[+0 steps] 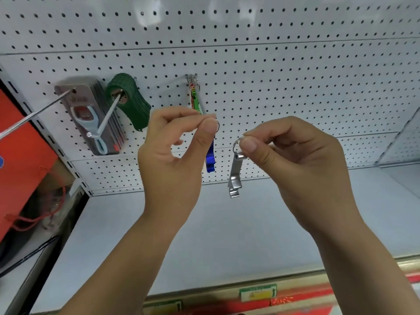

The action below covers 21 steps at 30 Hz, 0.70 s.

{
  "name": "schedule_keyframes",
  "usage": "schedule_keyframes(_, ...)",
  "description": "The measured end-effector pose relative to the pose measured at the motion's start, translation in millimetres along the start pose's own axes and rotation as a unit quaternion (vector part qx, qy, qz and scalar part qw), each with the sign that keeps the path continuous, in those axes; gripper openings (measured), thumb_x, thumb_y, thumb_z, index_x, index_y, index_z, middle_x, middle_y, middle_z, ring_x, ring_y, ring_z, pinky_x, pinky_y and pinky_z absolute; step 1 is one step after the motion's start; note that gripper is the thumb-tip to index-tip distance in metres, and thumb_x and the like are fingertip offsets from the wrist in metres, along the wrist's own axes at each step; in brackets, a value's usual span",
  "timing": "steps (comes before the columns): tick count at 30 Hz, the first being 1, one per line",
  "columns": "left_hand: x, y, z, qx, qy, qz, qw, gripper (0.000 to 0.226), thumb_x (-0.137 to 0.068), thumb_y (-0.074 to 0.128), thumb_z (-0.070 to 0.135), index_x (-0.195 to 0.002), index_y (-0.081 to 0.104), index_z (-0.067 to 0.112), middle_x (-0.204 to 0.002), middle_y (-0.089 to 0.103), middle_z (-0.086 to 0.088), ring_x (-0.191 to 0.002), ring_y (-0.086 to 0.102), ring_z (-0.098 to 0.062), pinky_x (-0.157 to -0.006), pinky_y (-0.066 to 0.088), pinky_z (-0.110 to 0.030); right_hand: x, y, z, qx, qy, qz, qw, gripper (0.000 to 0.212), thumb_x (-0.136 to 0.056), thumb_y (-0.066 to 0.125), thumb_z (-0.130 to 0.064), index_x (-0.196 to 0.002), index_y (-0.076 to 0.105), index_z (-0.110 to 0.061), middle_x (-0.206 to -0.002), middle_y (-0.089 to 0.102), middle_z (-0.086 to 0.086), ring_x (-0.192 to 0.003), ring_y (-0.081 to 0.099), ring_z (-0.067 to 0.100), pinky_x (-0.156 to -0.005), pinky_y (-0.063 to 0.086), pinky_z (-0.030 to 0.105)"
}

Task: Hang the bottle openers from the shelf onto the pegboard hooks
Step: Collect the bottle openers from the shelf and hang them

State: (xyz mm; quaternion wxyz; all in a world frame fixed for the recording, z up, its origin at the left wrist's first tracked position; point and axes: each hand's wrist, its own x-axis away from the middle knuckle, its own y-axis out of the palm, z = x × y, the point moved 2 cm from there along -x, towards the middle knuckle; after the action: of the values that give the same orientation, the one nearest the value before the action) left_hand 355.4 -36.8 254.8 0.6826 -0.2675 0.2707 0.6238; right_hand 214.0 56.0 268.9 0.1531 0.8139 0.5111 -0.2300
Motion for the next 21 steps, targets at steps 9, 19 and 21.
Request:
schedule_keyframes(9, -13.5, 1.9, -2.2, 0.209, -0.186, -0.041, 0.959, 0.01, -0.073, 0.075, 0.032, -0.077, 0.079, 0.025, -0.102, 0.063, -0.003, -0.091, 0.06, -0.005, -0.077, 0.046, -0.011, -13.2, 8.0, -4.7, 0.022, 0.016, 0.01, 1.0, 0.007, -0.081, 0.08, -0.015, -0.079, 0.074, -0.017, -0.078, 0.074, -0.002, -0.076, 0.066, 0.011, -0.074, 0.055, 0.033)
schedule_keyframes(19, -32.4, 2.2, -30.5, 0.145, -0.216, -0.059, 0.964, 0.005, -0.087, 0.075, 0.029, -0.088, 0.079, 0.03, -0.103, 0.066, 0.008, -0.094, 0.062, -0.002, -0.087, 0.047, -0.021, -22.8, 28.9, -2.1, 0.029, 0.028, 0.01, 0.999, 0.007, -0.085, 0.078, -0.016, -0.08, 0.074, -0.019, -0.076, 0.073, -0.007, -0.075, 0.065, 0.009, -0.076, 0.055, 0.029)
schedule_keyframes(21, -35.9, 2.2, -34.5, 0.143, -0.218, -0.056, 0.964, 0.006, -0.086, 0.075, 0.03, -0.089, 0.08, 0.03, -0.106, 0.068, 0.002, -0.099, 0.064, -0.01, -0.092, 0.049, -0.024, -25.0, 29.1, 1.8, 0.041, 0.042, 0.018, 0.998, 0.008, -0.086, 0.078, -0.017, -0.081, 0.075, -0.021, -0.076, 0.074, -0.007, -0.076, 0.066, 0.009, -0.08, 0.056, 0.032)
